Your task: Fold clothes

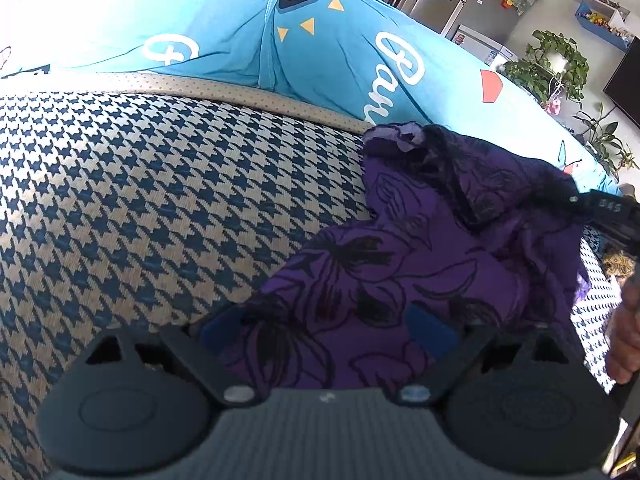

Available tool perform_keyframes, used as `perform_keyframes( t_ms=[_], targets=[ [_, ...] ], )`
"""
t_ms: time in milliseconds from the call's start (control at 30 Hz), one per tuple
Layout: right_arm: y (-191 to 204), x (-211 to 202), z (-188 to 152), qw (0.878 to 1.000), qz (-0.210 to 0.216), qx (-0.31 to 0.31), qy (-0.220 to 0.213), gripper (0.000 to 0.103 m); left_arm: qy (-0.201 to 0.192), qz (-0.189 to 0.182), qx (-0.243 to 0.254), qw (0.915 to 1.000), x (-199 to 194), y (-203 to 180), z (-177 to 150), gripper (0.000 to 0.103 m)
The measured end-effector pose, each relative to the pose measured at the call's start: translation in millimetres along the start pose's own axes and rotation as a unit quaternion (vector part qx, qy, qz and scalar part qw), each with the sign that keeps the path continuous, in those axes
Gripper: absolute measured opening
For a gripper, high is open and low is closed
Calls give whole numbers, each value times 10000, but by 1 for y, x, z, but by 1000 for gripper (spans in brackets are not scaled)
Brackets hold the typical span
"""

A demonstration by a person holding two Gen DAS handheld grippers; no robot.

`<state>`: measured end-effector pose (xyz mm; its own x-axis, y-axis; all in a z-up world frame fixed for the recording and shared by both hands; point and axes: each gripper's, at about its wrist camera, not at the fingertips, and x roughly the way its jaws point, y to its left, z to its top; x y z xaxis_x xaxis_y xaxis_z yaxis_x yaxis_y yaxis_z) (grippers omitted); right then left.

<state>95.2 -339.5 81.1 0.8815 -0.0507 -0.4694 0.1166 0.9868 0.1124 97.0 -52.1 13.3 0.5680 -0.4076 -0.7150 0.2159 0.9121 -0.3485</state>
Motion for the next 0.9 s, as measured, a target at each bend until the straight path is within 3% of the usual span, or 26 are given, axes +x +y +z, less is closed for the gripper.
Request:
perform_keyframes(
  t_ms=[133, 333, 500, 633, 833, 900],
  targets=[
    [-6, -25, 6, 9976, -660, -46, -208, 6, -64, 111, 55, 9999, -3, -3, 0, 94],
    [-32, -54, 8, 9892, -1423, 351, -89, 6, -160, 235, 39, 9996, -10, -6, 1, 94],
    [-47, -77, 5, 9840, -1642, 684, -128, 8, -233, 274, 0, 9994, -15, -7, 2, 96],
    [-46, -82, 4, 9837, -1648, 683, -214, 16, -248, 285, 19, 9993, -17, -8, 1, 96],
    [-43, -88, 2, 9832, -1659, 682, -345, 41, -293, 264, 2, 9992, -21, -7, 3, 97],
    [-44, -91, 4, 9816, -1710, 702, -471, 54, -301, 255, -25, 9992, -21, -6, 3, 97]
  ],
)
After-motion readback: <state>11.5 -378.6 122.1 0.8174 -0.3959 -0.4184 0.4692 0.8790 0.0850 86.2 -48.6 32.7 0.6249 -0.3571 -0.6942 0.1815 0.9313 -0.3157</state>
